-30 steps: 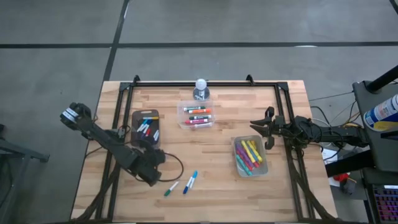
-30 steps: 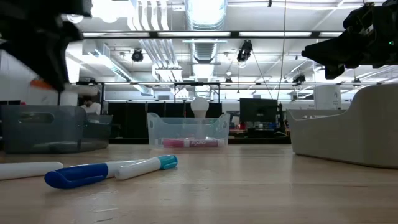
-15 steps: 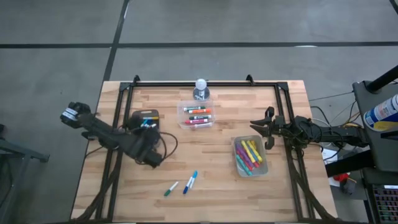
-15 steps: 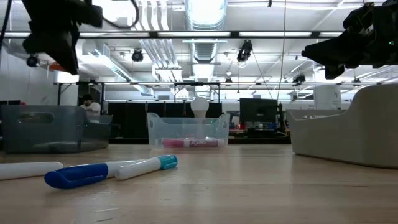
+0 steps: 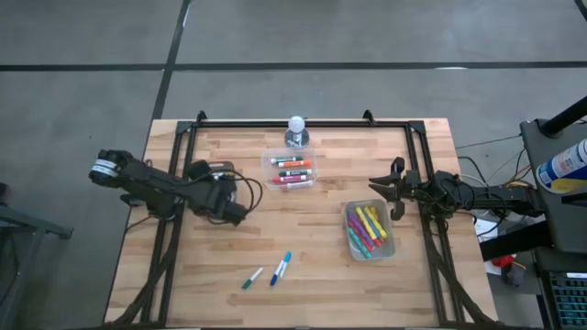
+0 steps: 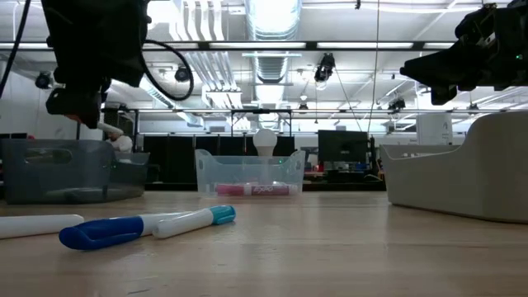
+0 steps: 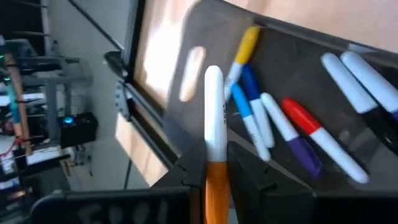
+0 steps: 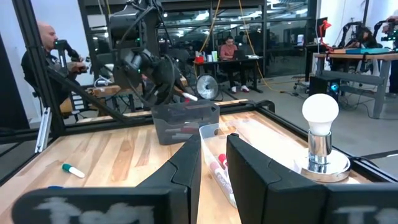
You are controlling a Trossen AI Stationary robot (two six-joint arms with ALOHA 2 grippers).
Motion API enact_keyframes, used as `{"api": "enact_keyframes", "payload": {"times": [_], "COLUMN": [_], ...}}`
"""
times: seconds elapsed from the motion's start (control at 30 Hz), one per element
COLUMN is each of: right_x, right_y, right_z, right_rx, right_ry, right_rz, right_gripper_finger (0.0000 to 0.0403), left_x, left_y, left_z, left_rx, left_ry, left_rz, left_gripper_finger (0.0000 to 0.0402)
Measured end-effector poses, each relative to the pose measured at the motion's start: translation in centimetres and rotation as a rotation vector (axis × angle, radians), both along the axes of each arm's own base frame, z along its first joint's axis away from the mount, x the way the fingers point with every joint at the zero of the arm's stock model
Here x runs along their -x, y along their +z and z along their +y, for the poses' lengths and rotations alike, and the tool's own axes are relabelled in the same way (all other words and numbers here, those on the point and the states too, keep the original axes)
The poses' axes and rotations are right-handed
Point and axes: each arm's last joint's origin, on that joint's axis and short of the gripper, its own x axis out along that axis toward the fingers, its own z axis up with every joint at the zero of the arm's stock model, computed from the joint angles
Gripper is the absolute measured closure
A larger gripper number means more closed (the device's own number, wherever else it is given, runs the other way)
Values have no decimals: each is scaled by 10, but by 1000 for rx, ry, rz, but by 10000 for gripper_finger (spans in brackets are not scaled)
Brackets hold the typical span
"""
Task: Pick & Place Markers
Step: Put the orange mini marker into the transparent black bin
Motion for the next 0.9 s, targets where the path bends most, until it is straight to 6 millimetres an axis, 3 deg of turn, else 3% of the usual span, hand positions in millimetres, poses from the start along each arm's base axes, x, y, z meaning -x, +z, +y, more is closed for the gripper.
{"api": "enact_keyframes", "payload": {"times": [0.63,0.9], "right_x": [0,0], "right_y": [0,0], "right_z": [0,0], "right_rx": [0,-1], "right_ry": [0,0], "right_rz": [0,0], "right_gripper_finger": [335,335], "left_x": [-9,-10], "left_y": [-8,-8], "left_z": [-2,-2], "left_rx": [86,78], "left_ry": [19,5], "left_rz": [-101,-104], "left_gripper_finger": [353,290]}}
